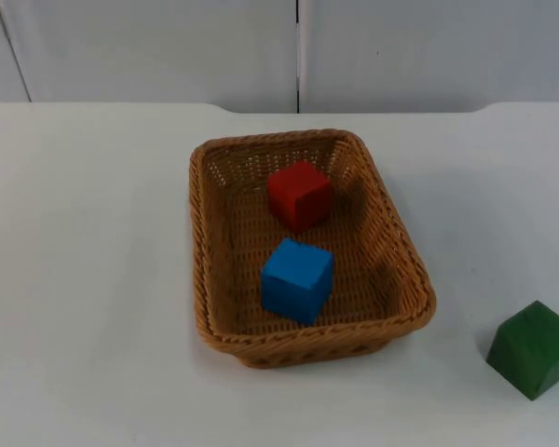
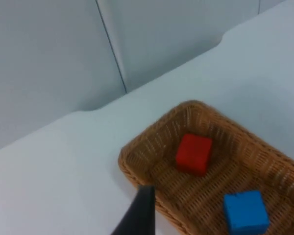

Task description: Pick up one cube with each hand and place exactly two cubes into the same basket, leaving the remaining cube outside.

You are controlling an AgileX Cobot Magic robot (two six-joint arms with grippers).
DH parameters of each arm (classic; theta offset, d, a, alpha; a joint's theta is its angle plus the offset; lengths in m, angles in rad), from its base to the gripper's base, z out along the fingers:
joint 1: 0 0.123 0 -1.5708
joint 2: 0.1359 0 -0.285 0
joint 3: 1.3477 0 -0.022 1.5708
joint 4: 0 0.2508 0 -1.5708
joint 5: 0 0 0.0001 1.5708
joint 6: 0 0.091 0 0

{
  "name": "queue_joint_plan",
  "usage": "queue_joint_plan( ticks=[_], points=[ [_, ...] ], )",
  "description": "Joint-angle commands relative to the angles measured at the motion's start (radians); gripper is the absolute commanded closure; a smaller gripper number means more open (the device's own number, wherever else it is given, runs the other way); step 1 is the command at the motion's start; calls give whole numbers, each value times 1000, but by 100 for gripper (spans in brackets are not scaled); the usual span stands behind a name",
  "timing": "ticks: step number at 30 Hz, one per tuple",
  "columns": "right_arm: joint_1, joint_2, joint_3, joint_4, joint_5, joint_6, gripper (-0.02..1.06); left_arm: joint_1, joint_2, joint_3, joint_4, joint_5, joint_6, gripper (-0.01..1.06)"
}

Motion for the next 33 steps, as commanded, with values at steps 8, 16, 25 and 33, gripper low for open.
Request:
queue_joint_plan(
  ticks=[8,16,25,33],
  points=[
    [6,-171,197,2,-72,-17,31,2,-117,112,-211,-79,183,17],
    [6,-276,290,2,-81,-17,31,2,-223,196,-246,-75,179,17],
    [6,-432,407,-2,-105,-17,31,2,-368,196,-258,51,179,17],
    [6,-560,503,-2,-108,-25,31,2,-491,206,-276,127,198,17]
  ],
)
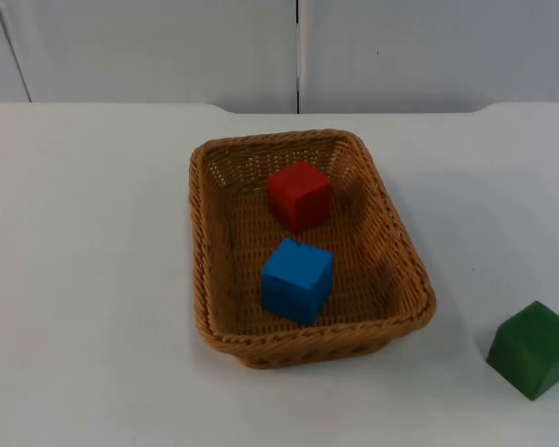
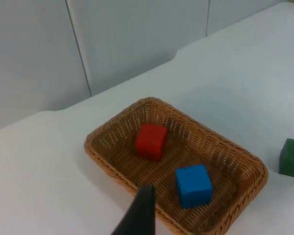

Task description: Pick up one cube with each hand and place exactly two cubes into the same basket, leaving the remaining cube outside.

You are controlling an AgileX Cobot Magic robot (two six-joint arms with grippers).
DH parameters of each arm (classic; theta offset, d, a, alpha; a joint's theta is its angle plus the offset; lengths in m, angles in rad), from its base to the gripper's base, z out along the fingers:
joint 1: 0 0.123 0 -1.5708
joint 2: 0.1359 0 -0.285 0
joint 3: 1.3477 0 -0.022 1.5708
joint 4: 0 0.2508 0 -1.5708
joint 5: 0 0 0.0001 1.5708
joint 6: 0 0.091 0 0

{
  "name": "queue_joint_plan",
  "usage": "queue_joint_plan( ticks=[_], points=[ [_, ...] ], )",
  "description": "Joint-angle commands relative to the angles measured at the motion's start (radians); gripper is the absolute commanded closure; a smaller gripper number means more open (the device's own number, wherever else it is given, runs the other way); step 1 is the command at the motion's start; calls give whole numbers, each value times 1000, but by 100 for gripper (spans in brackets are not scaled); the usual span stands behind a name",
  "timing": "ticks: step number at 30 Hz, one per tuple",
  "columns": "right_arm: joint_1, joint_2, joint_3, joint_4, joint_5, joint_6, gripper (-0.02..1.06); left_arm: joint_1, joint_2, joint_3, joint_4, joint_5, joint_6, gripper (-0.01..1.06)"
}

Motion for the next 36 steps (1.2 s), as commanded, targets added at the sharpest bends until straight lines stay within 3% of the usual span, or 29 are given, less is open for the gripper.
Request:
queue_joint_plan(
  ticks=[1,5,18,24,36],
  points=[
    [6,-36,22,0,-9,-7,31,2,-26,11,-27,11,12,17],
    [6,-126,81,-3,-9,-7,31,2,-103,75,-122,13,134,17],
    [6,-331,200,-8,8,-7,31,2,-266,116,-142,138,129,17],
    [6,-439,255,-8,53,-7,31,2,-378,195,-163,167,126,17],
    [6,-612,302,-19,160,-5,31,2,-546,204,-182,290,122,17]
  ],
)
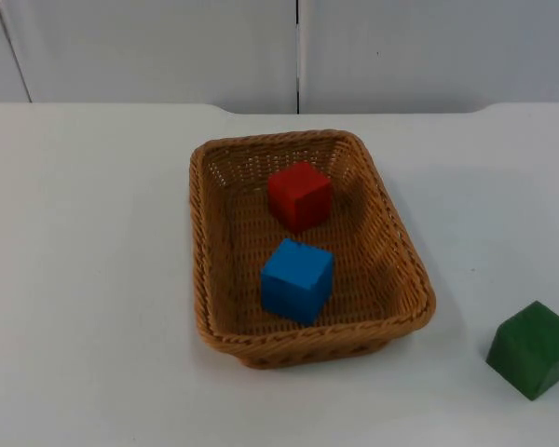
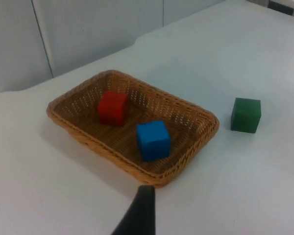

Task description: Pick up one cube with each hand and place exactly two cubes into the same basket, leaving the remaining cube outside.

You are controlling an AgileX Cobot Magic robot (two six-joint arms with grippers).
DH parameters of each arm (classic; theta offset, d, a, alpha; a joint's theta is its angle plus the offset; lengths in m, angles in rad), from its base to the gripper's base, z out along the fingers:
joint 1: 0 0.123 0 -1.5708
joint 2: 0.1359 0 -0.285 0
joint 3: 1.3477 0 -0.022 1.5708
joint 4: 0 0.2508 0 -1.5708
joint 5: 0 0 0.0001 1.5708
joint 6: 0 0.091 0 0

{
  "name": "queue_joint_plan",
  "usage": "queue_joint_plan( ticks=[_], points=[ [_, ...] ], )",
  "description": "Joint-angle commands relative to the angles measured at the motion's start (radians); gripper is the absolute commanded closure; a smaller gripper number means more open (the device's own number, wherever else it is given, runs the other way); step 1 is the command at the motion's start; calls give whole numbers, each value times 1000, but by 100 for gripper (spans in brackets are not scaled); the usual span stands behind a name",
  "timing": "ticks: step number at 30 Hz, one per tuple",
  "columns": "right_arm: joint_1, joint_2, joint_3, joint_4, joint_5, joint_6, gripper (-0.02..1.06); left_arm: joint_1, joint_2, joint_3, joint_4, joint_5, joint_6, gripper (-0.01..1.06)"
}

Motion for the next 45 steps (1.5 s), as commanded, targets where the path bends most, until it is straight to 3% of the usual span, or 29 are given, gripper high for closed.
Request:
queue_joint_plan(
  ticks=[1,8,12,24,38,45],
  points=[
    [6,-45,4,-9,45,0,31,2,-19,15,-11,27,-4,17],
    [6,-128,6,-26,153,13,31,2,-19,43,-14,44,-9,17],
    [6,-205,8,-128,236,110,31,2,-19,48,9,62,-10,17],
    [6,-399,95,-145,293,176,31,2,-19,66,57,85,-37,17],
    [6,-411,98,-153,322,183,31,2,-19,66,57,85,-42,17],
    [6,-411,124,-241,367,266,31,2,-19,66,67,85,-52,17]
  ],
)
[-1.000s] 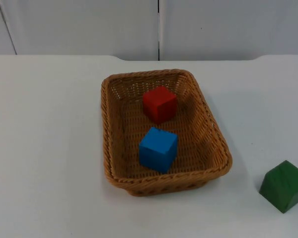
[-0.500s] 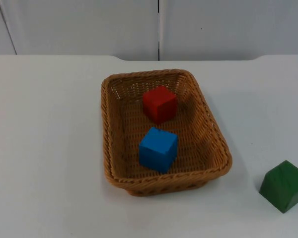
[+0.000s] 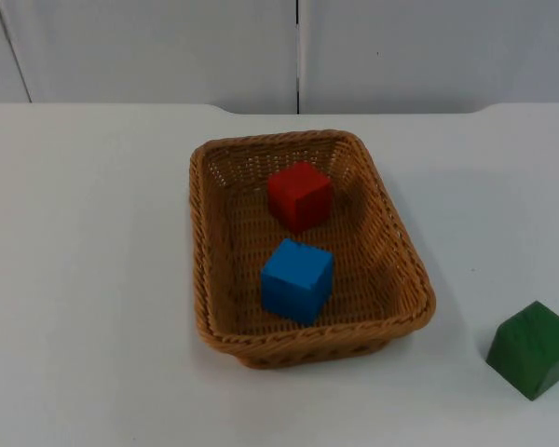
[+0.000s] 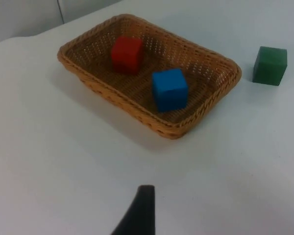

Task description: Pick up one cube with each hand and place exactly two cubes into the same basket, leaving the remaining cube outside.

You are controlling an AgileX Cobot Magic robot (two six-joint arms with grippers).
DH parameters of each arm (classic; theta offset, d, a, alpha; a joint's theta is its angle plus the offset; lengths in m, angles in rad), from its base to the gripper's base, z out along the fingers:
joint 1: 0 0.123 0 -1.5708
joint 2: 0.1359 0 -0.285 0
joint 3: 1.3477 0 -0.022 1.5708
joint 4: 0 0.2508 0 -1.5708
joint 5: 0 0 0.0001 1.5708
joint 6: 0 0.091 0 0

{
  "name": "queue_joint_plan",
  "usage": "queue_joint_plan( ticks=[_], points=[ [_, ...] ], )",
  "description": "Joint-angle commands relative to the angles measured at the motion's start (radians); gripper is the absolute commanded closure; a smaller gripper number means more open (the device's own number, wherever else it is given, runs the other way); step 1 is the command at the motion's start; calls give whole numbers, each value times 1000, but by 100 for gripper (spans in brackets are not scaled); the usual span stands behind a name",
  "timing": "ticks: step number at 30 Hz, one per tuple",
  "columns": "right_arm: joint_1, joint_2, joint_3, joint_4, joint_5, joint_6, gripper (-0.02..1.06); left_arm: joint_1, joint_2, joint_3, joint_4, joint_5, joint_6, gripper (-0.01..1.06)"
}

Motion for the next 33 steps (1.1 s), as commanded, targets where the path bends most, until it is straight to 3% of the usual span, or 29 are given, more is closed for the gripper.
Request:
queue_joint_plan(
  ticks=[1,17,20,21,24,27,33],
  points=[
    [-1,-4,8,-21,12,16,31,2,-4,5,6,2,-9,17],
    [-1,-4,8,-26,12,16,31,2,-4,5,6,2,-9,17],
    [-1,-4,8,-26,12,16,17,2,-4,5,6,2,-9,17],
    [-1,-4,8,-26,12,16,17,2,-4,5,6,2,-9,17],
    [-1,-4,8,-26,12,16,-1,2,-4,5,6,2,-9,15],
    [-1,-4,8,-26,12,16,-1,2,-4,5,6,2,-9,2],
    [-1,-4,8,-26,12,16,-1,2,-4,5,6,2,-9,0]
  ],
)
